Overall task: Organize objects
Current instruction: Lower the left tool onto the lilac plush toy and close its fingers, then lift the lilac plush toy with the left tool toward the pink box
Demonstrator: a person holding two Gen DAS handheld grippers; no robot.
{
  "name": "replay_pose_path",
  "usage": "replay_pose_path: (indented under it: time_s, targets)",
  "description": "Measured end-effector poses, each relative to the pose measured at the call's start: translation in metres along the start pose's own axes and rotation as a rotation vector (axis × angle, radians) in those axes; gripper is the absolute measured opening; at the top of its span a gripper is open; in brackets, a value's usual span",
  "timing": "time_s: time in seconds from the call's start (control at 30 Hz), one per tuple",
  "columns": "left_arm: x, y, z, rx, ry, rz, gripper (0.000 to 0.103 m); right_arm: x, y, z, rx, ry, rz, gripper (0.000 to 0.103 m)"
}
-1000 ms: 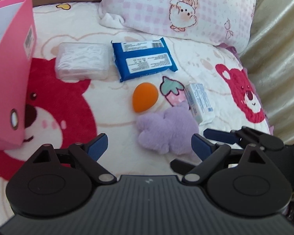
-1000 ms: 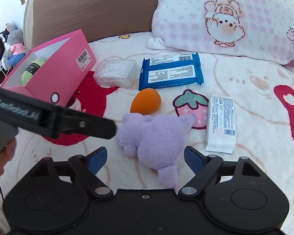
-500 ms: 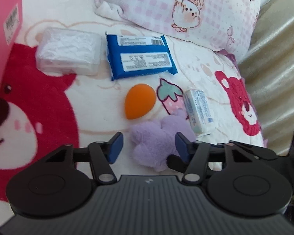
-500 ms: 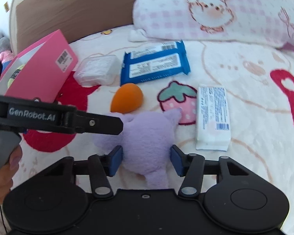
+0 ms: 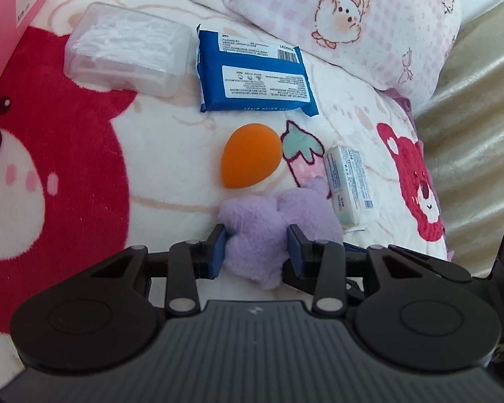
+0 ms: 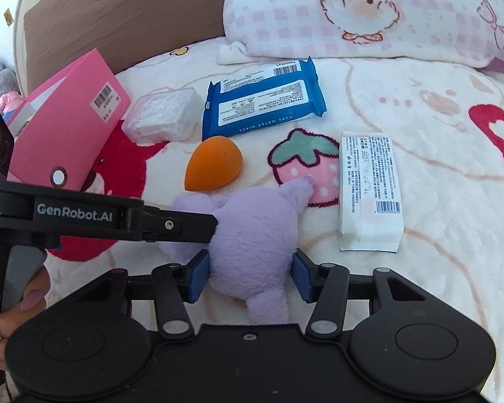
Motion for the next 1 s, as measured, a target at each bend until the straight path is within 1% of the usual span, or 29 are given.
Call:
replay_pose_path:
  time_s: [0.13,0.33,0.5,0.63,0.73,1.0]
  targets:
    - [0.0,-0.004,-0.004,-0.004,-0.021,-0.027,0.034,0.004,-0.002,-0.001,-0.007,-0.016,-0.016,0.056]
    - [-0.004,-0.01,-0.016,-0.024,-0.008,0.011,0.033,0.016,-0.006,-0.007,-0.01,-0.04,-0.072,0.056]
    - [-0.003,-0.012,-0.023,-0.012,0.0,0.01,0.033,0.026,-0.007,-0.012,-0.006,-0.043,-0.094,0.056]
    - [-0.002,-0.016,-0.031,0.012,0.028,0.032,0.033,0.035,-0.01,-0.013,0.013,-0.035,-0.114,0.056]
    - [-0.002,-0.018,-0.039,0.014,0.045,0.052,0.033,0.042,-0.012,-0.015,0.022,-0.036,-0.12,0.056]
    - [-0.002,-0.019,-0.062,0.022,0.083,0.092,0.033,0.057,-0.012,-0.024,0.021,-0.012,-0.088,0.056]
Point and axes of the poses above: each gripper's, at about its wrist camera, not at the fingertips, and z roughly the way its jaws point, x to its left, y to its top, the point moved 7 cm from there along z, roughly the way its jaws point, and after that the axes turned 13 degrees about y, right-handed, at the moved point
